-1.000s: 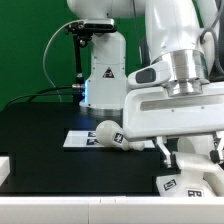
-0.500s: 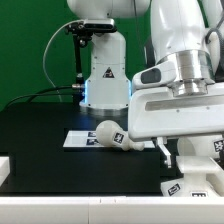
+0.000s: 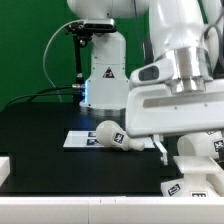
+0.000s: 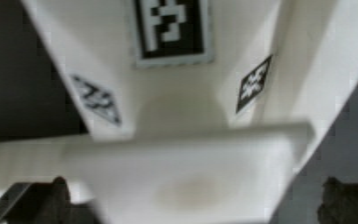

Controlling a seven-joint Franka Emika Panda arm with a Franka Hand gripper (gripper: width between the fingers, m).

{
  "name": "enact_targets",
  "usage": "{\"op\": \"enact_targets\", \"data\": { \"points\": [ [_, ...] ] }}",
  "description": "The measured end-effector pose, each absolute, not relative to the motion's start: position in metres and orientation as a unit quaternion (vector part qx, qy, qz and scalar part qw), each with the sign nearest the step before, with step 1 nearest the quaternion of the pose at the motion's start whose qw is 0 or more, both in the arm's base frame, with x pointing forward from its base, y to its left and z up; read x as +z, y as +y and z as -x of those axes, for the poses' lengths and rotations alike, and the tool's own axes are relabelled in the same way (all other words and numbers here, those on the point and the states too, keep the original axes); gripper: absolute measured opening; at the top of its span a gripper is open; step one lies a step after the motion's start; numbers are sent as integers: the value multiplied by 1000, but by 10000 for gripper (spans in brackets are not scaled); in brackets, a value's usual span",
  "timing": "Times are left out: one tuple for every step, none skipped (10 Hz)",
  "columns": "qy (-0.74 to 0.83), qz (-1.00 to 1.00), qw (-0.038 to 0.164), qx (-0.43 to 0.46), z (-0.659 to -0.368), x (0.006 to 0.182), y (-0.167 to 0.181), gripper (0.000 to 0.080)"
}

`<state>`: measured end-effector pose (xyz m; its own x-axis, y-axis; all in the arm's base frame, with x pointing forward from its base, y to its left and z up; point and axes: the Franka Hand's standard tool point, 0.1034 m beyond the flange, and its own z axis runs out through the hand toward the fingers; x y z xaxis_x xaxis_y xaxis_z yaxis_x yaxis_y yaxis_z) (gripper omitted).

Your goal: Assemble lamp

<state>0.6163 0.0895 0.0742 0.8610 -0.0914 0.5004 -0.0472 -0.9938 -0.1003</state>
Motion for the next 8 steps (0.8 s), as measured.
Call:
{"op": "enact_targets", "data": {
  "points": [
    [39,965,40,-257,-611,88,75,698],
    [45,969,45,-237,-604,94,73,698],
    [73,973,59,-209,-598,102,82,698],
    [76,973,59,-212,-600,107,82,698],
    [74,973,57,-211,-599,103,80,698],
    [74,973,57,-211,-599,102,80,698],
    [74,973,57,-210,-599,102,80,698],
    [74,973,57,-210,-599,102,80,698]
  ]
}}
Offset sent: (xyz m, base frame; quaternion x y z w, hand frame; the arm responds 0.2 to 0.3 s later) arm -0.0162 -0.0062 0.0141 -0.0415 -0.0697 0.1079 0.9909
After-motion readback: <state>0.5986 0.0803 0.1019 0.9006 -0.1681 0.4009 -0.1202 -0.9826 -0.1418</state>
